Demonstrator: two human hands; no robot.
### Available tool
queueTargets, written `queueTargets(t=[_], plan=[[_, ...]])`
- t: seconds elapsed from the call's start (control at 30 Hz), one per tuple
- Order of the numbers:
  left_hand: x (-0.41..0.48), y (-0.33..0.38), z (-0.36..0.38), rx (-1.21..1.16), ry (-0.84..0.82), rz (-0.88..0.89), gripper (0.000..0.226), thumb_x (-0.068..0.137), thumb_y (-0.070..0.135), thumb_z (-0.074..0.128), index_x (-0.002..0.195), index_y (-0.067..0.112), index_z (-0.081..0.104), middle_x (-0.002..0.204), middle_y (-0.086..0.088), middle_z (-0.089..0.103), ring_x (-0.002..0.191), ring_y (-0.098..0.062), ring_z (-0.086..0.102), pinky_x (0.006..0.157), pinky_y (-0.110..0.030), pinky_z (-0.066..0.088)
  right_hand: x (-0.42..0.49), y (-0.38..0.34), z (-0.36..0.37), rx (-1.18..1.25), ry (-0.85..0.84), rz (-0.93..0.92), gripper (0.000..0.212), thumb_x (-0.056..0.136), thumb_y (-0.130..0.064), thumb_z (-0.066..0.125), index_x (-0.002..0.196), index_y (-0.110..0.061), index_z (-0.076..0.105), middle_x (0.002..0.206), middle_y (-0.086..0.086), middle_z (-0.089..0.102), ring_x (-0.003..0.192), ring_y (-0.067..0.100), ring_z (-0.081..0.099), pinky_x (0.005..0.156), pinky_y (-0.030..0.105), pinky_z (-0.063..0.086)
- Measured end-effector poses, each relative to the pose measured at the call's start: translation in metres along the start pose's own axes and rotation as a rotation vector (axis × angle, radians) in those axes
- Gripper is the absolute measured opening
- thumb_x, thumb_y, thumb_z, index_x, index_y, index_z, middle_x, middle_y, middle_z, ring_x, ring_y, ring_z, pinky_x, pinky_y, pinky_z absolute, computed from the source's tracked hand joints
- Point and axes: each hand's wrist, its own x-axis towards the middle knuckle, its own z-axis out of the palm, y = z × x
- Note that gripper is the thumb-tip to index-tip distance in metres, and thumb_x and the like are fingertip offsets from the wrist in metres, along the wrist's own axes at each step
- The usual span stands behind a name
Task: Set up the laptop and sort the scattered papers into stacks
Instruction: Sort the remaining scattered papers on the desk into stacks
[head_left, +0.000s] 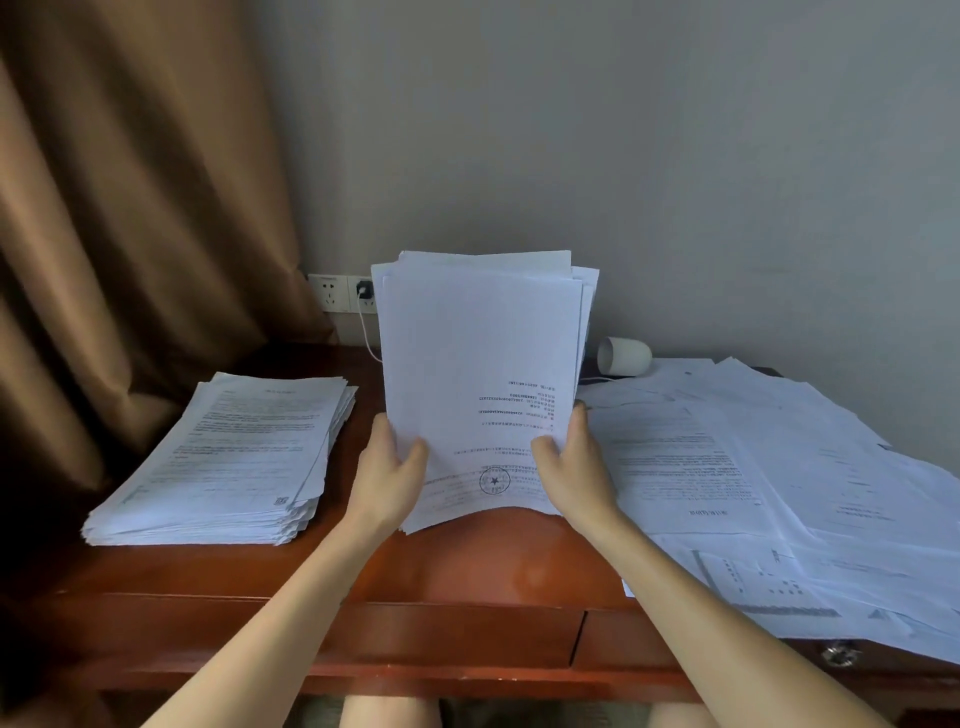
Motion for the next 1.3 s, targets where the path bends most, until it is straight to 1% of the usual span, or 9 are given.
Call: queueTargets(t=[0.1,0.17,0.4,0.53,0.67,0.8,1.0,1.17,1.3], plan=[[0.004,-0.006,-0.011,0.020,-0.013,0.003,0.033,0.104,0.009,0.050,0.130,0.028,0.044,0.120,0.022,0.057,0.106,0.008,0.056,0.079,-0.008,0.040,0.006,-0.009,0.003,0.043,-0.041,-0.050,0.026,0.097,-0.006,0.046,0.117,-0.021,0.043,0.108,-0.020,0.065,0.076,-0.002,0.063,0.058,0.023,0.051],[0.010,-0.004,-0.021,0.000,0.026,0.011,0.036,0.102,0.008,0.051,0.132,0.029,0.048,0.124,0.019,0.059,0.110,0.002,0.057,0.083,-0.013,0.042,0.013,-0.020,0.007,0.092,-0.069,-0.073,0.028,0.097,-0.002,0.046,0.118,-0.020,0.046,0.110,-0.024,0.062,0.084,-0.010,0.062,0.061,0.015,0.048],[0.034,-0.001,-0.089,0.063,0.139,0.003,0.035,0.099,0.003,0.054,0.125,0.025,0.056,0.112,0.012,0.065,0.104,-0.011,0.062,0.076,-0.017,0.045,0.040,-0.052,0.056,0.186,-0.244,-0.066,0.037,0.096,-0.001,0.048,0.125,-0.024,0.047,0.118,-0.019,0.060,0.106,-0.007,0.058,0.081,0.014,0.047],[0.042,-0.010,-0.134,0.152,0.179,-0.004,0.033,0.096,-0.001,0.055,0.120,0.022,0.058,0.108,0.010,0.065,0.104,-0.014,0.061,0.075,-0.019,0.044,0.042,-0.070,0.095,0.200,-0.349,-0.089,0.040,0.098,-0.004,0.049,0.133,-0.022,0.046,0.120,-0.021,0.056,0.108,-0.011,0.056,0.080,0.007,0.048],[0.050,-0.019,-0.175,0.237,0.206,-0.035,0.032,0.098,-0.003,0.054,0.118,0.022,0.055,0.101,0.018,0.060,0.091,0.001,0.058,0.065,-0.004,0.041,0.044,-0.089,0.135,0.237,-0.435,-0.095,0.045,0.099,-0.003,0.045,0.140,-0.021,0.043,0.130,-0.012,0.054,0.119,-0.002,0.053,0.095,0.016,0.047],[0.064,-0.036,-0.217,0.331,0.204,-0.105,0.036,0.094,-0.003,0.055,0.123,0.016,0.061,0.107,0.004,0.067,0.100,-0.018,0.063,0.074,-0.024,0.046,0.045,-0.097,0.183,0.236,-0.542,-0.094,0.051,0.095,-0.004,0.043,0.140,-0.027,0.046,0.135,-0.012,0.057,0.126,0.004,0.054,0.104,0.027,0.049],[0.081,-0.070,-0.252,0.437,0.201,-0.242,0.033,0.092,-0.001,0.056,0.121,0.014,0.062,0.110,-0.003,0.067,0.102,-0.024,0.063,0.081,-0.028,0.045,0.035,-0.105,0.236,0.286,-0.597,0.010,0.055,0.097,-0.002,0.043,0.146,-0.027,0.038,0.135,-0.015,0.056,0.126,0.002,0.052,0.105,0.025,0.044],[0.087,-0.098,-0.261,0.490,0.197,-0.328,0.040,0.091,-0.001,0.056,0.127,0.016,0.062,0.109,0.001,0.066,0.099,-0.021,0.061,0.081,-0.025,0.043,0.035,-0.091,0.270,0.145,-0.581,0.089,0.057,0.076,-0.044,0.045,0.133,-0.046,0.042,0.129,-0.018,0.061,0.125,0.016,0.054,0.110,0.043,0.044],[0.090,-0.115,-0.263,0.513,0.172,-0.367,0.047,0.091,0.002,0.061,0.137,0.015,0.059,0.114,-0.003,0.066,0.099,-0.019,0.059,0.084,-0.025,0.043,0.023,-0.094,0.274,0.110,-0.539,0.121,0.052,0.080,-0.047,0.043,0.132,-0.041,0.043,0.129,-0.012,0.060,0.127,0.023,0.049,0.113,0.046,0.037]])
